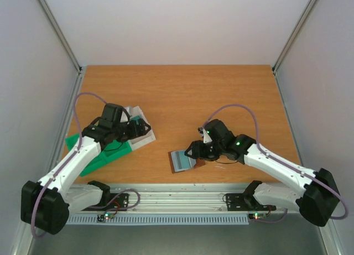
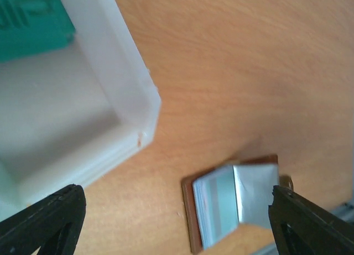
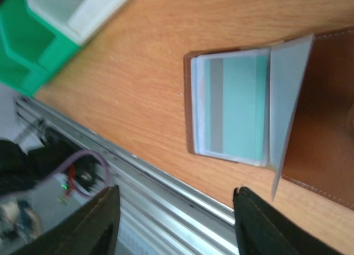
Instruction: Take the credit cards out of the card holder
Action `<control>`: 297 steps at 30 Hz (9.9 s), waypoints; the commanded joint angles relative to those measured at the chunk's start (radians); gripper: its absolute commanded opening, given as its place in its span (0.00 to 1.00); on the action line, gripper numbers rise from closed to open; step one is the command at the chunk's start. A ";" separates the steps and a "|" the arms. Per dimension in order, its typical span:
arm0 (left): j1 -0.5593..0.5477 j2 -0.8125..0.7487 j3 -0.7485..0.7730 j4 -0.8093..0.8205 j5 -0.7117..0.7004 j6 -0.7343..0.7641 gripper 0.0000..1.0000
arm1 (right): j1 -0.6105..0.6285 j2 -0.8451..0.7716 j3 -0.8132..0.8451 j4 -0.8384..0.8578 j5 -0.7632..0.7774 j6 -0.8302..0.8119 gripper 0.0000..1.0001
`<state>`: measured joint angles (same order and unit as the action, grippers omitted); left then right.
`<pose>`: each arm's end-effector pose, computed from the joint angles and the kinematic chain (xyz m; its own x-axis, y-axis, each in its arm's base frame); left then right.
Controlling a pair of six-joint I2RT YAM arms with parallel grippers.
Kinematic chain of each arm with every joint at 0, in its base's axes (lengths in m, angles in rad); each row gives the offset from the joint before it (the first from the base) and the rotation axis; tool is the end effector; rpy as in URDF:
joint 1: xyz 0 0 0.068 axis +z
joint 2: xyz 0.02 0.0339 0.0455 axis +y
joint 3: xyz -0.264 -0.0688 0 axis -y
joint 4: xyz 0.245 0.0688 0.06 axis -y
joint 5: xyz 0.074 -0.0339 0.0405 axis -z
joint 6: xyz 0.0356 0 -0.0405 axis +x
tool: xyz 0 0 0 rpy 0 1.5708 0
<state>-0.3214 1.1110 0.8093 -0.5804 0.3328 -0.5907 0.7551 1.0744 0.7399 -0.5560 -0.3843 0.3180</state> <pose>0.2079 -0.0815 0.2515 -0.8844 -0.2603 -0.3874 0.0036 0.8261 -0.5634 0.1457 0.1555 0.2387 -0.7901 -0.3455 -0.5064 -0.5896 0.6543 0.4735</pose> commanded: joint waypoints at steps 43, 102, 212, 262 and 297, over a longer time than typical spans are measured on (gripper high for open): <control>-0.184 -0.238 -0.268 0.172 0.151 -0.277 0.80 | 0.058 0.447 -0.156 0.430 0.101 -0.004 0.12; -0.316 0.303 -0.377 0.861 0.187 -0.408 0.82 | 0.058 0.573 -0.268 0.828 -0.069 0.201 0.05; -0.319 0.072 -0.467 0.813 0.221 -0.516 0.88 | 0.041 0.574 -0.240 0.858 -0.098 -0.009 0.19; -0.319 0.199 -0.502 1.013 0.259 -0.532 0.87 | 0.129 0.561 -0.243 0.655 0.050 0.048 0.04; -0.319 0.142 -0.530 0.941 0.213 -0.501 0.88 | 0.128 0.576 -0.270 0.723 0.046 0.083 0.02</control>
<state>-0.6365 1.2259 0.2855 0.2604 0.5278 -1.0912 0.8757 1.6119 0.5060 0.2882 -0.4053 0.3969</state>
